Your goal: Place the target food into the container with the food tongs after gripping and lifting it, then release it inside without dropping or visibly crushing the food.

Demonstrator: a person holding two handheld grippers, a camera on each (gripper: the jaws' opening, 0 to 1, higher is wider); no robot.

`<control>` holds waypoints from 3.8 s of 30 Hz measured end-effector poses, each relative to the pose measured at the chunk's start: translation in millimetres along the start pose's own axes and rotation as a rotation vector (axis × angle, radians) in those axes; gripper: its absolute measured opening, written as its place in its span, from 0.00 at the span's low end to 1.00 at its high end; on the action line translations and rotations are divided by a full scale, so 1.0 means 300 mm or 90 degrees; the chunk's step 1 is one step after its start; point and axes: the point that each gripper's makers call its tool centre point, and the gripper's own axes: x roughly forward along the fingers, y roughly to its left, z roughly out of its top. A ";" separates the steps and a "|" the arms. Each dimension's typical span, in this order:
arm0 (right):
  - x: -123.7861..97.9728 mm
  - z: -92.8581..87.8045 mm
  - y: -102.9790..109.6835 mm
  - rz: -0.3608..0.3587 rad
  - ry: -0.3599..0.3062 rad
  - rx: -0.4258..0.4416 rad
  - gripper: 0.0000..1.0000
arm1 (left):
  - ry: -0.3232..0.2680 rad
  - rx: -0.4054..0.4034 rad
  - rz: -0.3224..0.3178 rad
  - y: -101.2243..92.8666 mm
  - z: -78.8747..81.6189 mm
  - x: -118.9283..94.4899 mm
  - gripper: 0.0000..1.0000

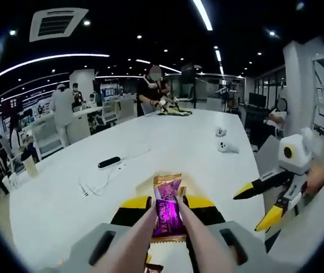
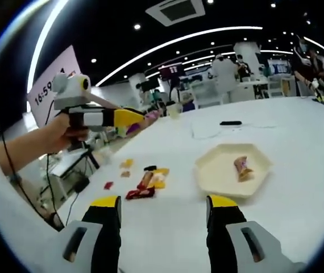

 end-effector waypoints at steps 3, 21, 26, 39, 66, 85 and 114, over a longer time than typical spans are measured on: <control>-0.005 0.000 -0.007 -0.007 -0.003 0.003 0.61 | -0.005 -0.002 -0.008 -0.008 0.018 0.018 0.20; -0.019 -0.015 -0.015 -0.016 -0.007 0.013 0.60 | -0.002 -0.023 -0.037 -0.035 0.064 0.081 0.20; -0.021 -0.025 -0.017 -0.014 -0.008 0.018 0.60 | 0.014 -0.038 -0.022 -0.020 0.056 0.098 0.20; -0.020 -0.013 -0.048 -0.016 -0.012 0.025 0.59 | 0.037 -0.049 -0.037 -0.037 0.052 0.180 0.20; -0.026 -0.031 -0.102 -0.041 -0.017 0.055 0.59 | 0.032 -0.057 -0.046 -0.028 0.067 0.259 0.22; 0.010 -0.008 -0.048 0.001 -0.006 0.033 0.59 | -0.030 -0.093 -0.041 -0.023 0.038 0.143 0.26; 0.015 -0.039 0.026 0.021 -0.001 0.063 0.58 | -0.044 -0.130 -0.005 0.009 -0.039 0.007 0.26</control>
